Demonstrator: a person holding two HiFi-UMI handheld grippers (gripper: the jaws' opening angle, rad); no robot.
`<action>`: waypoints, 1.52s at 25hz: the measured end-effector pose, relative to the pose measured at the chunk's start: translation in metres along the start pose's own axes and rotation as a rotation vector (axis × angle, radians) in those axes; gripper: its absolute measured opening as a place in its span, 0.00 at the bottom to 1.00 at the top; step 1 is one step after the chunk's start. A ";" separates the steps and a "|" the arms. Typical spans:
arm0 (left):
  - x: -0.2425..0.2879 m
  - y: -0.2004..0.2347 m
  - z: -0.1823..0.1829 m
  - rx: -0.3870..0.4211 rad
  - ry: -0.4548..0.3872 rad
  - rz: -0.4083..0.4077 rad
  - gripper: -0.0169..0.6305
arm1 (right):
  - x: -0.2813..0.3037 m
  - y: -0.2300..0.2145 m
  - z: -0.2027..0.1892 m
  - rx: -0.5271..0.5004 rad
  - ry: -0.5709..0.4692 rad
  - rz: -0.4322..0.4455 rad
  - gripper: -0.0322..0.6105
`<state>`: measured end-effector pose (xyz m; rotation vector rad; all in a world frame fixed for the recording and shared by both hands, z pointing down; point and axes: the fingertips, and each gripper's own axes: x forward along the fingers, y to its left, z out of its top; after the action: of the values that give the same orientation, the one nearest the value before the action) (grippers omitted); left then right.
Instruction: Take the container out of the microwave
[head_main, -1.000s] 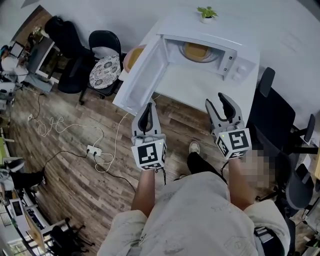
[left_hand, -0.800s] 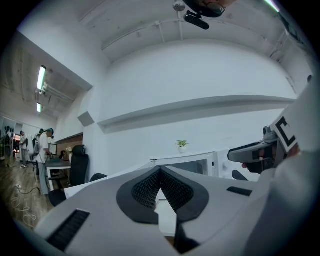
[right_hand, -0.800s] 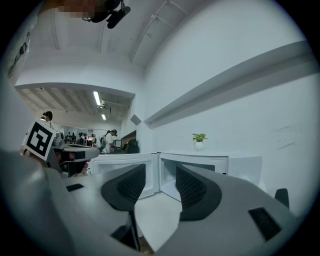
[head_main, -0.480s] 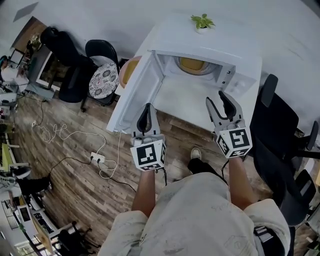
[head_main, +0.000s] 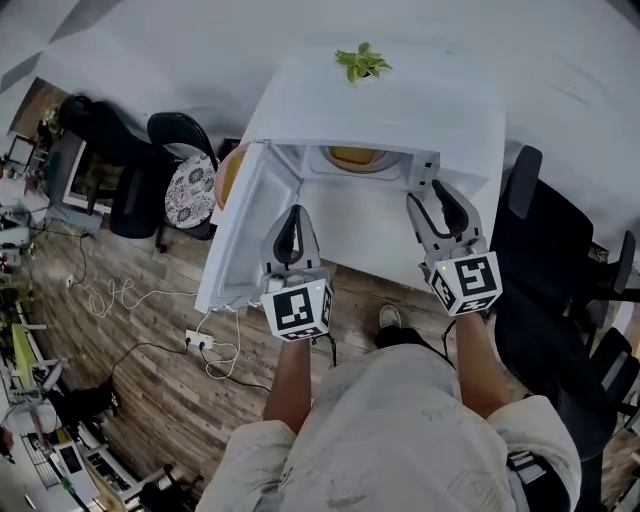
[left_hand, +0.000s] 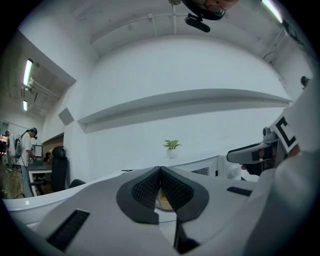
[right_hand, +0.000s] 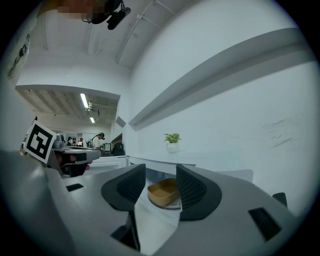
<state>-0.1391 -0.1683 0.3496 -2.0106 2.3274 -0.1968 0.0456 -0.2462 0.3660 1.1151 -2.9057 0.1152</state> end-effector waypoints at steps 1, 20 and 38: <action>0.005 -0.003 0.002 0.003 -0.002 -0.006 0.04 | 0.001 -0.003 0.000 0.000 0.000 -0.001 0.35; 0.051 -0.033 0.002 -0.001 -0.033 -0.172 0.04 | -0.006 -0.035 0.000 -0.017 0.007 -0.146 0.35; 0.098 0.004 -0.005 -0.042 -0.079 -0.447 0.04 | 0.031 0.008 0.003 -0.057 0.046 -0.384 0.35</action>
<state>-0.1585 -0.2646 0.3577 -2.4828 1.8209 -0.0846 0.0171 -0.2606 0.3645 1.6062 -2.5785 0.0475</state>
